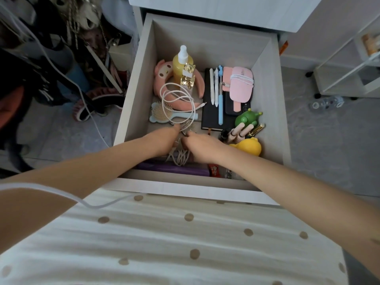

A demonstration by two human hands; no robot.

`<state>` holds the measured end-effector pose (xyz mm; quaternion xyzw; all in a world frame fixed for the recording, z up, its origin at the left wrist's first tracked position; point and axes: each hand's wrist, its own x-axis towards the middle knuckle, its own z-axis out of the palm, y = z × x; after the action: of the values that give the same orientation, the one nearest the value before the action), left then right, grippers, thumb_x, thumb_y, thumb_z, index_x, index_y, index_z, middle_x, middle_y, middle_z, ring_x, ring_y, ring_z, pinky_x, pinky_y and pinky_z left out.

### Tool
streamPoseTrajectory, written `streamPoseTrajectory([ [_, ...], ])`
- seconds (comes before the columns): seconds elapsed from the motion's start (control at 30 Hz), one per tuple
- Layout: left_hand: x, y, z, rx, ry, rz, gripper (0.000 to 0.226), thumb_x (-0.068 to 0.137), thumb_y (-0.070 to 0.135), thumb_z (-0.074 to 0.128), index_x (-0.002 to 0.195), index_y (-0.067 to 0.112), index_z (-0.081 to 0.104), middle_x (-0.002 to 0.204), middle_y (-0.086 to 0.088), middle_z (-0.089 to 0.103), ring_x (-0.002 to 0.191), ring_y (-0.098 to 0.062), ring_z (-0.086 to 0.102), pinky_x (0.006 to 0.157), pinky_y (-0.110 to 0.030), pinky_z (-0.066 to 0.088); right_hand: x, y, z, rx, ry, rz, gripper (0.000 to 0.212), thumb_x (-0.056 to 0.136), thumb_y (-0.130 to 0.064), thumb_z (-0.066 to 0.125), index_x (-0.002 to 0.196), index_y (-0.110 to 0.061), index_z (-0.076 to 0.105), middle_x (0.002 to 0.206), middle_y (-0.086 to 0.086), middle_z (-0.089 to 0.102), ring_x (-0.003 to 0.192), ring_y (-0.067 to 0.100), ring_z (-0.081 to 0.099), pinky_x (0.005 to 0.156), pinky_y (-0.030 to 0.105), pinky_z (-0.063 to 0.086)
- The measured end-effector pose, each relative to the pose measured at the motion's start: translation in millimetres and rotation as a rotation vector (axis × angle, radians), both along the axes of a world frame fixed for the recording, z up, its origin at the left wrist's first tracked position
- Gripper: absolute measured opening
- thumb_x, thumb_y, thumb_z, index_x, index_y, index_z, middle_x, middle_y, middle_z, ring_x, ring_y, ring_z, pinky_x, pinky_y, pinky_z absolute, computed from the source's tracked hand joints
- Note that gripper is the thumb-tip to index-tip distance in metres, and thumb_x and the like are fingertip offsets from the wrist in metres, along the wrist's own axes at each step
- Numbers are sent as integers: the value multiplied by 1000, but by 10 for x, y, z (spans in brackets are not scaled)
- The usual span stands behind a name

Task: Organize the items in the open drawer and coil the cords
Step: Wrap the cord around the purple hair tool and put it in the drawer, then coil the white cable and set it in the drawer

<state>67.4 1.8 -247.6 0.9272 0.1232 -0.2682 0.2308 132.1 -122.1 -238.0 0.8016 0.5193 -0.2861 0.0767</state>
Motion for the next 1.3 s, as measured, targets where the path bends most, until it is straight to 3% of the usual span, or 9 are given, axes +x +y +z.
streamPoseTrajectory([
  [0.13, 18, -22, -29, 4, 53, 18, 29, 94, 12, 48, 122, 5, 45, 121, -18, 56, 109, -31, 54, 85, -33, 41, 57, -4, -57, -35, 105, -83, 30, 81, -4, 61, 111, -6, 57, 107, 13, 59, 89, 28, 57, 63, 31, 39],
  [0.27, 12, -28, 0, -75, 90, 67, 47, 93, 17, 50, 135, 9, 31, 115, -17, 58, 101, -31, 57, 87, -41, 46, 58, -33, -99, 60, 44, -26, 28, 81, -5, 62, 109, -8, 60, 106, 11, 52, 93, 29, 55, 63, 33, 37],
  [0.43, -4, -37, 50, -41, 157, 29, 34, 89, 25, 55, 117, 8, 49, 114, -10, 59, 101, -26, 57, 81, -32, 44, 80, -51, -116, 31, 115, -55, 23, 81, -1, 57, 103, -5, 59, 99, 15, 59, 91, 31, 58, 65, 33, 45],
  [0.63, -31, 17, 74, -98, 201, -16, 72, 73, 29, 77, 132, 15, 38, 124, -6, 51, 110, -23, 53, 94, -36, 45, 102, -54, -54, 55, 315, -144, 34, 86, -17, 60, 116, -8, 47, 97, 2, 53, 87, 19, 54, 71, 32, 46],
  [0.73, -26, 20, 103, -131, 244, -68, 87, 70, 32, 80, 138, 15, 29, 129, -5, 49, 113, -22, 51, 96, -33, 44, 150, -52, -72, 23, 345, -236, 41, 82, -7, 60, 119, -7, 43, 99, 8, 57, 88, 25, 57, 73, 40, 50],
  [0.97, -6, 61, 94, -185, 191, -26, 80, 71, 47, 76, 135, 19, 38, 132, -2, 49, 115, -19, 52, 98, -34, 43, 394, 39, -43, 485, 155, -683, 20, 89, -17, 53, 110, -18, 54, 102, -1, 58, 86, 16, 58, 77, 37, 51],
  [1.07, 24, 71, 146, -194, 108, 12, 78, 72, 59, 68, 132, 18, 43, 127, -1, 53, 112, -17, 53, 97, -34, 45, 589, 215, -113, 569, 172, -810, 39, 90, -26, 60, 127, -14, 50, 116, 3, 56, 91, 12, 56, 77, 28, 46],
  [1.17, 38, 36, 227, -125, -63, 52, 66, 74, 69, 56, 118, 20, 55, 111, 4, 61, 101, -14, 59, 89, -35, 51, 658, 374, -190, 500, 215, -836, 56, 86, -37, 65, 132, -11, 48, 123, 7, 55, 105, 21, 58, 89, 36, 48],
  [1.3, 20, 66, 328, -60, -366, 180, 22, 87, 39, 55, 80, 19, 62, 79, 6, 64, 79, -15, 61, 67, -30, 49, 602, 445, -243, 569, 211, -879, 23, 88, -29, 63, 108, -17, 59, 107, 5, 61, 90, 18, 58, 73, 32, 47],
])
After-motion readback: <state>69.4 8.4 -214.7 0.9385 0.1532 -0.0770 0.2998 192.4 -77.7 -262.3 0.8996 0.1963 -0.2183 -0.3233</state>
